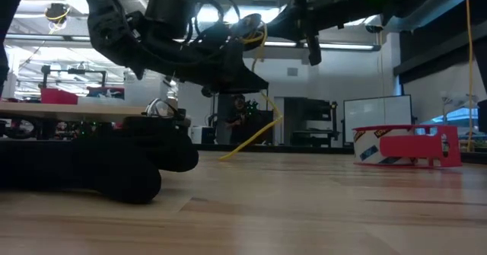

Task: Coil cords
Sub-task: Uncoil the yellow wire from the spool

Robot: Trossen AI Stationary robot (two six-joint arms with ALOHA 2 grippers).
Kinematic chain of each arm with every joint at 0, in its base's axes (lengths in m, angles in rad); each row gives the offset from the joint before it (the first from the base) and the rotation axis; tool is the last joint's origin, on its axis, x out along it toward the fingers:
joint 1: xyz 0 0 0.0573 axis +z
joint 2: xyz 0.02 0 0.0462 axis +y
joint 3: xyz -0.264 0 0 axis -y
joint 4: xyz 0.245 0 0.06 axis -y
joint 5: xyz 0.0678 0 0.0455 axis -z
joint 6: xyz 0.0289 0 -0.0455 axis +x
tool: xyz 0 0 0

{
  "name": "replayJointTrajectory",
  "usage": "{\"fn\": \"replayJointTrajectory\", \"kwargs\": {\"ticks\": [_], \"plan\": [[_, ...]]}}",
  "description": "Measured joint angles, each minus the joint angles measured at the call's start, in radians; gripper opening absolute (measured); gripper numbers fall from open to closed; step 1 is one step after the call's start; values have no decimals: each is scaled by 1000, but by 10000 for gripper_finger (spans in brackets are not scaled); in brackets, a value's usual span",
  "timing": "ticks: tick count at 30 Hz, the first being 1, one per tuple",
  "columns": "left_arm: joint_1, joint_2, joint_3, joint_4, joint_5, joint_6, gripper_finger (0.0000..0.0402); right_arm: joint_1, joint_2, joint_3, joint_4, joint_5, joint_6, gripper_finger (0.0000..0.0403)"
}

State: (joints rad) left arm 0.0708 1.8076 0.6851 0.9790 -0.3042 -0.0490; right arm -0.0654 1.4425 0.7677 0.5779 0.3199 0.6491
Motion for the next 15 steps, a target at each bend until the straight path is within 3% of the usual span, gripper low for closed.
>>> {"fn": "replayJointTrajectory", "kwargs": {"ticks": [4,11,15], "plan": [[-1,0,8,-2,0,-7,102,0,0,0,0,0,0,1],[-30,0,8,-3,5,-92,11,0,0,0,-3,29,-2,1],[-52,0,8,-3,5,-159,14,0,0,0,-5,97,-6,1]]}}
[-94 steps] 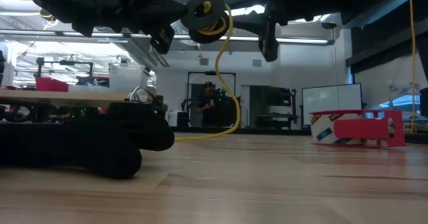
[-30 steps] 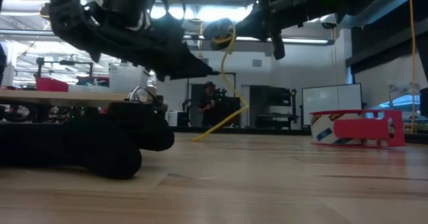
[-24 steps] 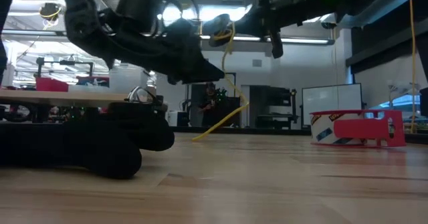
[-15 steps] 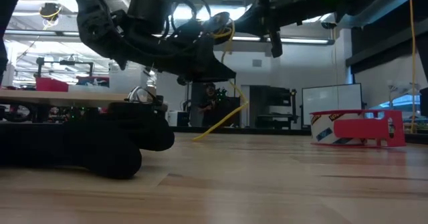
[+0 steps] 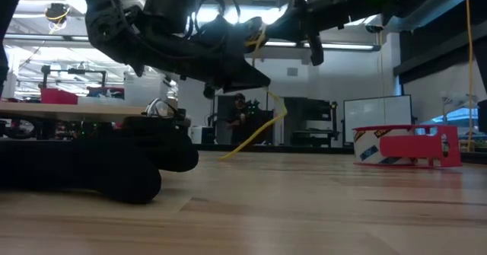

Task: Coil cords
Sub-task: Uncoil the yellow wire from the spool

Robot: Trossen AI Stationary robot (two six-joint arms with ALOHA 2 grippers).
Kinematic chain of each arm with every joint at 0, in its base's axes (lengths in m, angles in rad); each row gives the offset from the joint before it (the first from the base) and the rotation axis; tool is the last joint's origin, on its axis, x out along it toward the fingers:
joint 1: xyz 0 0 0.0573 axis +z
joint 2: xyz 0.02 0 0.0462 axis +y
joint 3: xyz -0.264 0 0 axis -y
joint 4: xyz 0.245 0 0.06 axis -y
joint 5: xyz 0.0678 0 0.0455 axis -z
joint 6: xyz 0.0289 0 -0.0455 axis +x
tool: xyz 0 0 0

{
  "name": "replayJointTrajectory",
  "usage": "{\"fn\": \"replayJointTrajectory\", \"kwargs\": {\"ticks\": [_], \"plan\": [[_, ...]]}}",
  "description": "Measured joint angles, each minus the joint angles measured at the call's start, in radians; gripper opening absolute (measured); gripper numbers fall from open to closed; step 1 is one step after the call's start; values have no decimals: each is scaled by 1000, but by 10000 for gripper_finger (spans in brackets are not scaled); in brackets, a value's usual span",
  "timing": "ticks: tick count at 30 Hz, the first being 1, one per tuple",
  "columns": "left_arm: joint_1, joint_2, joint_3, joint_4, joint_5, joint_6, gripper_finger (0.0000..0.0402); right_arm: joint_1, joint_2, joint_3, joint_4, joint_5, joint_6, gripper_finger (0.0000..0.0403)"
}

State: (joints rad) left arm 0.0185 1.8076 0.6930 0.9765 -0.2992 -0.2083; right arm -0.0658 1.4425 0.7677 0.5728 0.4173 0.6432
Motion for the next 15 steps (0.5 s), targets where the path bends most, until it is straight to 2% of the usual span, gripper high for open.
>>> {"fn": "replayJointTrajectory", "kwargs": {"ticks": [6,11,15], "plan": [[-21,0,21,5,52,-96,6,0,0,0,-57,16,-20,1],[-19,-11,89,-1,153,-94,3,1,0,0,-129,-31,-3,1],[-16,-45,108,-29,172,-53,4,-2,-3,0,-151,-51,13,1]]}}
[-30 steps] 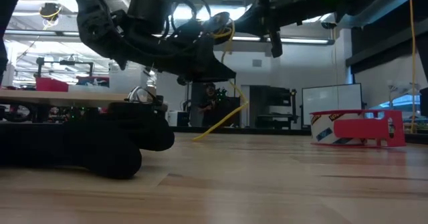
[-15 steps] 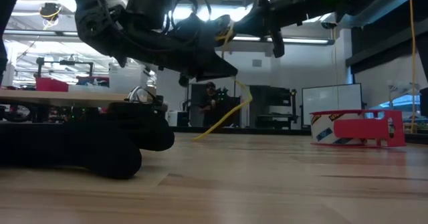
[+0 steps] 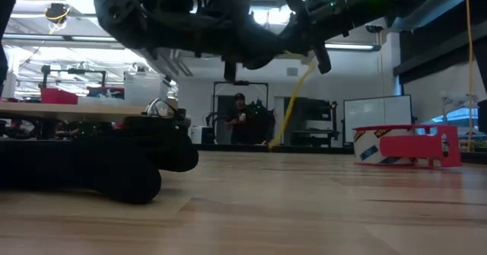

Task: Coil cords
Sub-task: Uncoil the yellow wire from the spool

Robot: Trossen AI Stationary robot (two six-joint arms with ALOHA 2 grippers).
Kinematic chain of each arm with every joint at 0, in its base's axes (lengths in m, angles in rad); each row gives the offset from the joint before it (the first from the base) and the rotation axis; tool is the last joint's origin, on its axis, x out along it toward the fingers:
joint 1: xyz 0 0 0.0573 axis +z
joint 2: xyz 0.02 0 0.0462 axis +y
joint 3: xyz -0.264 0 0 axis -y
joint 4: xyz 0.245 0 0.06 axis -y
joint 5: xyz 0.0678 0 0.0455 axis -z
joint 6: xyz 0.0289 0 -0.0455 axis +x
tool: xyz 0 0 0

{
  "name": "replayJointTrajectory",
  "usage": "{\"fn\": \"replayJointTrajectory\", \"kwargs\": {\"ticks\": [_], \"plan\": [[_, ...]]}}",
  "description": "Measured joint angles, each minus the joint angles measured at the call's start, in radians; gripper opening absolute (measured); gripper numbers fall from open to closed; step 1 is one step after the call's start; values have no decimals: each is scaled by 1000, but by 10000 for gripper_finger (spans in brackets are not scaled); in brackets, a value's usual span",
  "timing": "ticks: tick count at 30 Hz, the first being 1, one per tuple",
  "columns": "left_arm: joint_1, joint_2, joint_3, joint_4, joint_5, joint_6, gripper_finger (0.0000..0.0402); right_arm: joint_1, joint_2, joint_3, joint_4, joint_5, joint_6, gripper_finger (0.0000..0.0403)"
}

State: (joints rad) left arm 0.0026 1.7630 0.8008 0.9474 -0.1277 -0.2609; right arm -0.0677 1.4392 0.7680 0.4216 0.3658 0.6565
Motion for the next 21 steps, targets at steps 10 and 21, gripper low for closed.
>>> {"fn": "replayJointTrajectory", "kwargs": {"ticks": [10,21], "plan": [[19,-270,4,-555,-86,60,2,10,3,0,-3,-70,27,1],[17,-421,4,-1096,-223,-54,2,11,3,-1,70,-43,26,1]]}}
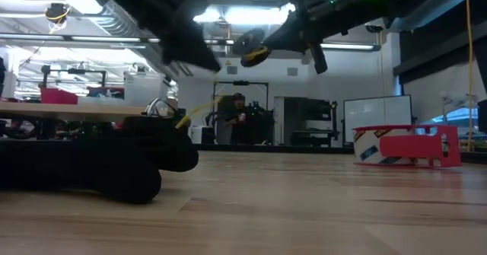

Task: Coil cords
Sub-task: Uncoil the yellow wire from the spool

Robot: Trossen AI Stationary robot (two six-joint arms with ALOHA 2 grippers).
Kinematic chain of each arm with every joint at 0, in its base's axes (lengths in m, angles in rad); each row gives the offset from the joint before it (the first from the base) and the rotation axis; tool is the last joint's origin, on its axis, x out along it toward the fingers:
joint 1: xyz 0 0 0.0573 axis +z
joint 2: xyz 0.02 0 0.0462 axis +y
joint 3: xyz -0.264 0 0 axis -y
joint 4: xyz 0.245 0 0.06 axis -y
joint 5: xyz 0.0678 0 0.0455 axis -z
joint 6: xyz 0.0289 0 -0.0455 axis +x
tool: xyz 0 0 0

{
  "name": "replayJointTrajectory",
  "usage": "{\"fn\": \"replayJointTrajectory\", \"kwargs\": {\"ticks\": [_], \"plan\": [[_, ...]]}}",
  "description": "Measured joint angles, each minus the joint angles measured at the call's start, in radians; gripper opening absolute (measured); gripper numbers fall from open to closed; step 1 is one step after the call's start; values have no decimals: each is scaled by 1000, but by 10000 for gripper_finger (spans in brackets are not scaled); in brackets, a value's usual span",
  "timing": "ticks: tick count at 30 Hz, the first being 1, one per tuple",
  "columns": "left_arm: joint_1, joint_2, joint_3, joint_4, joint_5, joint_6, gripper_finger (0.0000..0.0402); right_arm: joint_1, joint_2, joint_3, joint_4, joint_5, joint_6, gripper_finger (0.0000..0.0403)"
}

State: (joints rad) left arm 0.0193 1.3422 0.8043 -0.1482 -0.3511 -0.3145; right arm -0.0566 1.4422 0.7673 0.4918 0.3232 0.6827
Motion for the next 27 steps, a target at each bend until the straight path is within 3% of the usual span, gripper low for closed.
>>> {"fn": "replayJointTrajectory", "kwargs": {"ticks": [5,10,18,27], "plan": [[-16,20,-1,-116,0,-79,2,-3,0,0,67,16,-7,1],[-57,48,-21,-60,3,-107,1,-3,0,0,91,131,-46,1],[-104,126,-60,238,47,-117,1,-3,-1,0,81,285,-64,1],[-86,220,-60,490,171,-31,0,-3,-1,0,7,313,-65,1]]}}
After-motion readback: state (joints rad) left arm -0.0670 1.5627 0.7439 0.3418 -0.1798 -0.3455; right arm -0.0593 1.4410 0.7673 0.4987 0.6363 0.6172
